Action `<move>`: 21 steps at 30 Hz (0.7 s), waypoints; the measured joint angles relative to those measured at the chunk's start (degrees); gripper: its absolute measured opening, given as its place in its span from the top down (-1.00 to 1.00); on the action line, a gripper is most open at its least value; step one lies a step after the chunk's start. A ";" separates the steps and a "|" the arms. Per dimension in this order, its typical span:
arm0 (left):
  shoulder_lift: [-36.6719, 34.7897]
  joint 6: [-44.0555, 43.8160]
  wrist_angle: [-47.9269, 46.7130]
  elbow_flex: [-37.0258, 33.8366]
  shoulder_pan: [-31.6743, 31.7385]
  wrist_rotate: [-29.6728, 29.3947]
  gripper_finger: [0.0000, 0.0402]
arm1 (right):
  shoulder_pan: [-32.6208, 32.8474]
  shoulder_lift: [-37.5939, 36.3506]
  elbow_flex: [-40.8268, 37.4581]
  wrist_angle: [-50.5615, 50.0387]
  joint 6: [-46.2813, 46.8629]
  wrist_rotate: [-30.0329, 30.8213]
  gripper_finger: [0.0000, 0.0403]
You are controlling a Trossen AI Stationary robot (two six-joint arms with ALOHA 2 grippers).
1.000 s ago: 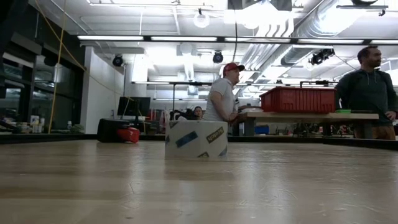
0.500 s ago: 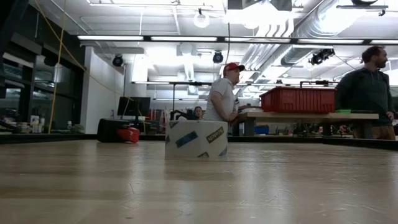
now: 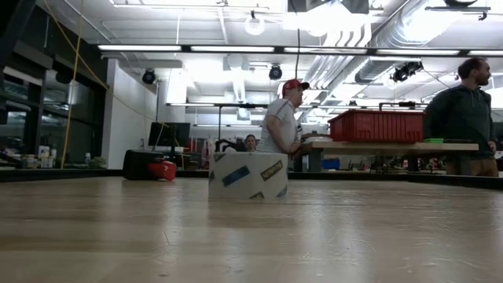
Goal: Coil cords
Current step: Coil the blue wire on the spool
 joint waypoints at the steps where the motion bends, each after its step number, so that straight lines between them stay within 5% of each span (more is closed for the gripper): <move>1: 0.04 0.18 -0.18 -0.04 0.21 -0.62 1.00 | 0.00 0.00 0.00 -0.22 0.53 -0.10 1.00; 21: -0.39 -3.03 -1.56 -0.23 2.16 -2.99 1.00 | 1.90 -0.02 0.02 -1.68 0.12 5.15 1.00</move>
